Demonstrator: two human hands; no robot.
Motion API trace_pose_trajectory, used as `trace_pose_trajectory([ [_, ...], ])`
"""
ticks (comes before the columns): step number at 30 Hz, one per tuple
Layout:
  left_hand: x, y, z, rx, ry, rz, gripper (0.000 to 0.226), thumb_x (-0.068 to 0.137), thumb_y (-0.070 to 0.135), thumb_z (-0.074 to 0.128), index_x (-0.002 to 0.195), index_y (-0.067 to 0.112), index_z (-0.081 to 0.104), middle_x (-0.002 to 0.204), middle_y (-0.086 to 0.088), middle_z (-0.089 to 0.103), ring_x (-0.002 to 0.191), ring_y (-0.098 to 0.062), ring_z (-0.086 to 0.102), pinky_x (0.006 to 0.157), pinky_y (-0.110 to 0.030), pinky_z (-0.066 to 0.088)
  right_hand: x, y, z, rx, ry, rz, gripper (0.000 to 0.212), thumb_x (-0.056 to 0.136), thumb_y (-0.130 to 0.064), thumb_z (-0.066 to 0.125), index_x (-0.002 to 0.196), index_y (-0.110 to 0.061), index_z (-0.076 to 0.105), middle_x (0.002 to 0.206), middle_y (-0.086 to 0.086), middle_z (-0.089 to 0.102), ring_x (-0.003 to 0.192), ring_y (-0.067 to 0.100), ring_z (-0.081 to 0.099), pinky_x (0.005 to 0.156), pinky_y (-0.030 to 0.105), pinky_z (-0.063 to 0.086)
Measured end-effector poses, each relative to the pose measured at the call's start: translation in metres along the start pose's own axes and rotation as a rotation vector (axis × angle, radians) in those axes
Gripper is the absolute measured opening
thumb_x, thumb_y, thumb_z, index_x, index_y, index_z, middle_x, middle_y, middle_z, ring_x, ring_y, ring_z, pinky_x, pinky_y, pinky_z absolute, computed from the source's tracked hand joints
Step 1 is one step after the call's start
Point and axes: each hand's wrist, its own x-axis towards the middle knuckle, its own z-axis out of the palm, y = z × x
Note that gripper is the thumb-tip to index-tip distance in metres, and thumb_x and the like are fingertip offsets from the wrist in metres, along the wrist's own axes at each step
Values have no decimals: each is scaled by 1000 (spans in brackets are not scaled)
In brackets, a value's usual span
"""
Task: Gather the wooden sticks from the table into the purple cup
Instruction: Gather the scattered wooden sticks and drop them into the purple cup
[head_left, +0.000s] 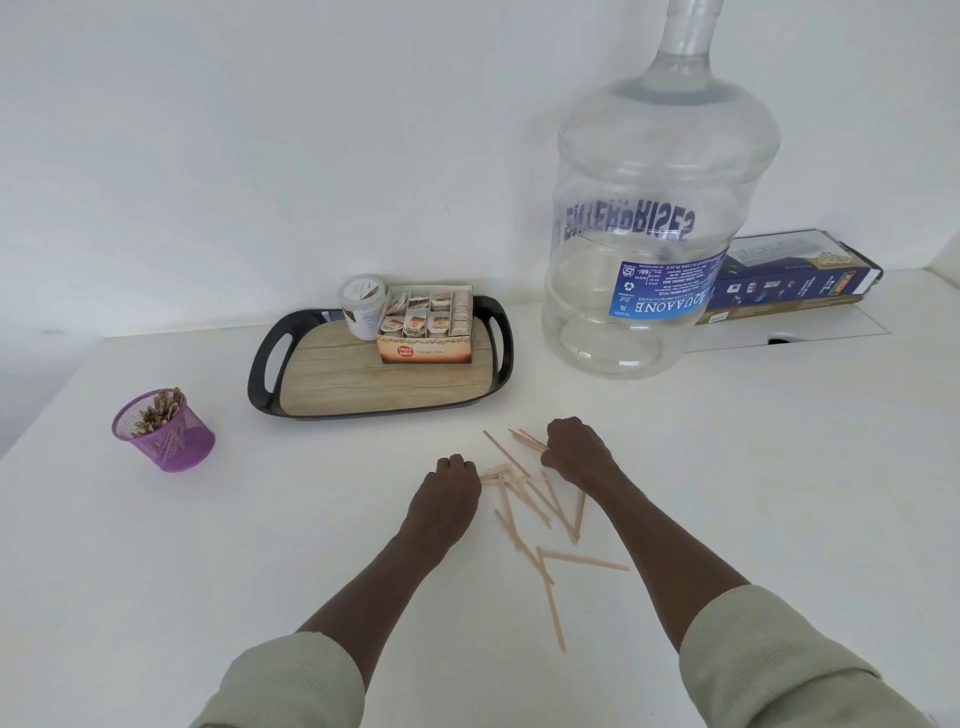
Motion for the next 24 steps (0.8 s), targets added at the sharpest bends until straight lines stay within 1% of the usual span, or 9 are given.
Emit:
trace_pose_trajectory([
  [2,-2,-4,2,-6,14,-22,23,53,-11,60,61,11,56,58,-5,49,47,-18,49,35,-24,38,0,0,0,18,-8,5,31,77,-4,59,61,-13,33,70,7,48,67,25,46,46,24,24],
  [4,-4,-6,0,-88,-6,-37,24,59,-13,61,70,8,57,65,-8,54,53,-21,53,41,-30,42,0,1,-1,34,-5,16,25,79,-6,59,65,-11,39,70,5,48,67,26,48,46,24,26],
  [6,-7,-9,-2,-185,1,-72,20,78,-12,51,87,5,57,81,-10,57,70,-27,58,57,-35,46,0,1,-3,33,12,24,18,80,-9,60,69,-9,45,71,4,51,67,25,52,49,26,30],
  [8,-6,-13,-2,-295,12,-128,19,92,-6,39,98,7,51,91,-8,56,82,-28,57,67,-35,42,1,0,-6,35,42,32,21,78,-10,58,65,-11,42,65,1,48,61,23,49,50,27,29],
  [11,-3,-16,-4,-497,-8,-192,14,96,2,37,93,10,47,90,-7,54,82,-29,53,68,-38,42,1,-3,-15,64,80,60,18,77,-11,57,66,-12,43,63,-1,45,62,25,48,49,27,28],
  [14,-1,-17,0,-627,-50,-230,21,92,0,37,95,9,56,88,-7,55,81,-28,51,66,-37,41,1,-8,-20,108,103,77,11,76,-12,57,70,-11,48,67,1,50,67,27,53,57,27,34],
  [17,5,-10,-2,-815,-93,-369,26,90,-2,36,89,7,60,83,-8,54,74,-27,50,60,-32,39,-2,-15,-19,202,128,102,24,76,-13,59,62,-14,39,62,0,47,63,26,48,52,26,31],
  [20,11,-1,-6,-1097,-179,-577,23,96,4,40,94,8,62,89,-7,58,76,-22,54,56,-26,43,-6,-23,-15,283,155,130,35,78,-15,61,57,-16,34,57,-1,40,62,27,46,46,26,26],
  [24,14,6,-12,-1310,-232,-673,25,91,2,37,84,10,59,89,-9,62,71,-20,54,68,-31,47,-14,-34,-7,360,149,146,34,78,-16,63,55,-14,37,54,0,40,60,26,45,47,25,27],
])
